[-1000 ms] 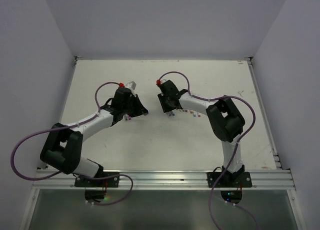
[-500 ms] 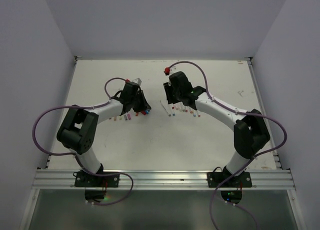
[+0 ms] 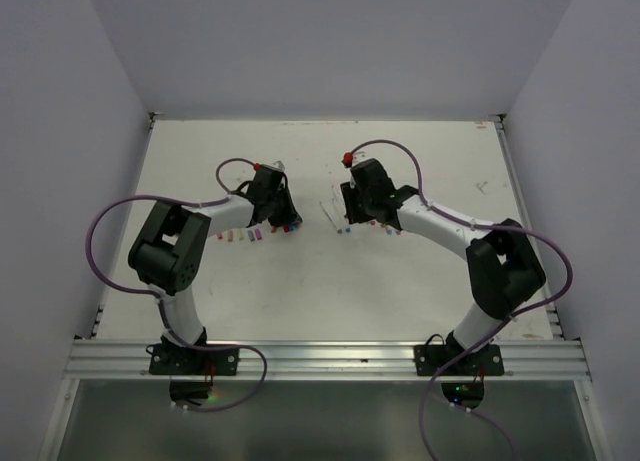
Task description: Open the pen caps
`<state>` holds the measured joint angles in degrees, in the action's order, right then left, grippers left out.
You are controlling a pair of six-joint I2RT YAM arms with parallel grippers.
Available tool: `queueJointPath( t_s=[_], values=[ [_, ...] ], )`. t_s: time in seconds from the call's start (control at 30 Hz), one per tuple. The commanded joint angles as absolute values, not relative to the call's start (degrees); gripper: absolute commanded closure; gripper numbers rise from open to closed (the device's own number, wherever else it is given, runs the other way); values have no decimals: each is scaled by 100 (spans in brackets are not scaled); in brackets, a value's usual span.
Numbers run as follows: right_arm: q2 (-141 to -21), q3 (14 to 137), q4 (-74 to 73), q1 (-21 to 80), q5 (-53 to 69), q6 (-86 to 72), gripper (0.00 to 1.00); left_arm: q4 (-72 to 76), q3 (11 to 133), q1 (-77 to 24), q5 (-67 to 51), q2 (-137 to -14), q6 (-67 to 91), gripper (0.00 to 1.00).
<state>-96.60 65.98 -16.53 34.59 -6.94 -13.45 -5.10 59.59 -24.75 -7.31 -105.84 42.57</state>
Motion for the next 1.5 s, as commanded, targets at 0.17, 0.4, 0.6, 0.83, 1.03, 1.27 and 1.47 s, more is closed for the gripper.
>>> queueJointPath(
  t_s=[0.17,0.4,0.6,0.83,1.03,1.27,1.47],
  values=[
    [-8948,6328,-1222,3437,-369,-1600,62,-1046,6021,-2443,-176,-10556,4078,98],
    [-8921,6223,-1213,3436,-255,-1714,62,-1099,5906,-2443,-35,-10503,4008,76],
    [-8860,6179,-1248,3437,-264,-1749,61,-1143,5933,-2443,-26,-10441,3938,67],
    [-8719,6126,-1397,3437,-334,-1696,61,-1134,5994,-2443,-44,-10214,3990,61],
    [-8456,5968,-1573,3437,-492,-1793,61,-1160,6169,-2452,-334,-9705,4017,59],
    [-7771,5476,-1678,3428,-870,-2135,3,-1222,6240,-2645,-720,-9097,4043,52],
    [-7243,4949,-2118,3410,-1371,-2626,1,-704,5530,-3005,-1089,-8184,3920,29]
  ],
)
